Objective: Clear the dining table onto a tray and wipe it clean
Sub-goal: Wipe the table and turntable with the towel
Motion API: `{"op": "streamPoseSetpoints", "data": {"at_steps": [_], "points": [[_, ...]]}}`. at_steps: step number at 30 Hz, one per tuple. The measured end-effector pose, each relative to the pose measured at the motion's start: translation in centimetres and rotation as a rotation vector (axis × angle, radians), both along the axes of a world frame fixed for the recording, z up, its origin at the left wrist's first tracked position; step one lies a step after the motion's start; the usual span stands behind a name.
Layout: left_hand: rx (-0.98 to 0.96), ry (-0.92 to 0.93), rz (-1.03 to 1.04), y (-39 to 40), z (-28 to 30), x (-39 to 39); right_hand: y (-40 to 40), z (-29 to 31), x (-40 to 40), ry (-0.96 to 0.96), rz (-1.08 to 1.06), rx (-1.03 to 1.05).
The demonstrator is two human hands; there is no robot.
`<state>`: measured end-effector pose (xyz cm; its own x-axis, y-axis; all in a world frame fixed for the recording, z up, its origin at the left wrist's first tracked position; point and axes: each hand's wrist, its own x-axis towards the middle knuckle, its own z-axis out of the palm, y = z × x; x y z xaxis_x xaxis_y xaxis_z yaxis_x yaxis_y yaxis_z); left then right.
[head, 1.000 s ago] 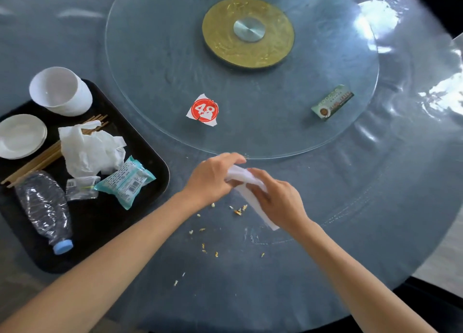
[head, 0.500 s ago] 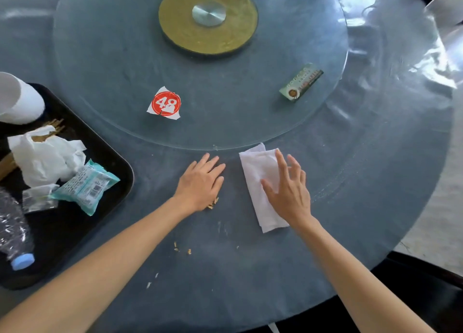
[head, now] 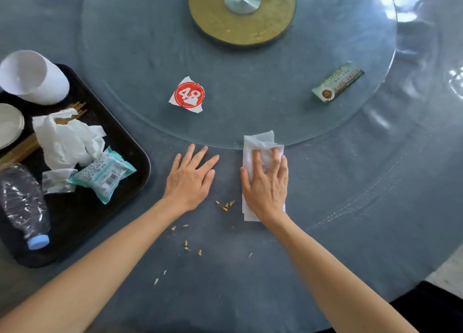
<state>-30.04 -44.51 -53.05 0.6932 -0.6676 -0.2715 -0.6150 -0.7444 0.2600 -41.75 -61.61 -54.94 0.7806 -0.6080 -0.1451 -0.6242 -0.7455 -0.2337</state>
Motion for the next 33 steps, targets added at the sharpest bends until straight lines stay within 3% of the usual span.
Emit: {"op": "streamPoseSetpoints", "data": {"at_steps": [5, 11, 14, 17, 20, 24, 30, 33], "points": [[-0.035, 0.024, 0.042, 2.1, -0.1, 1.2, 0.7, 0.5, 1.1, -0.071, 0.072, 0.001], [-0.135, 0.126, 0.091, 3.1, 0.4, 1.3, 1.2, 1.7, -0.5, -0.016, 0.700, 0.120], [-0.219, 0.159, 0.133, 3.6, 1.9, 1.1, 2.2, 1.8, -2.1, -0.012, 0.877, 0.174], [-0.270, 0.139, 0.088, 4.5, 2.8, 0.8, 2.0, 2.2, -3.1, -0.134, 0.842, 0.276], [-0.286, 0.212, 0.042, 4.9, 3.4, 0.7, 1.1, 2.9, -2.8, -0.243, 0.665, 0.357], [-0.204, 0.331, -0.014, 3.4, 3.4, 0.6, -0.1, 3.9, -2.3, 0.001, 0.366, 0.363], [0.022, 0.412, -0.124, 0.3, 2.8, 0.6, -1.0, 4.2, -1.7, 0.243, 0.374, 0.459], [-0.063, 0.448, -0.070, -0.5, 3.6, 1.4, -1.1, 5.2, -0.9, 0.199, 0.390, 0.439]]}}
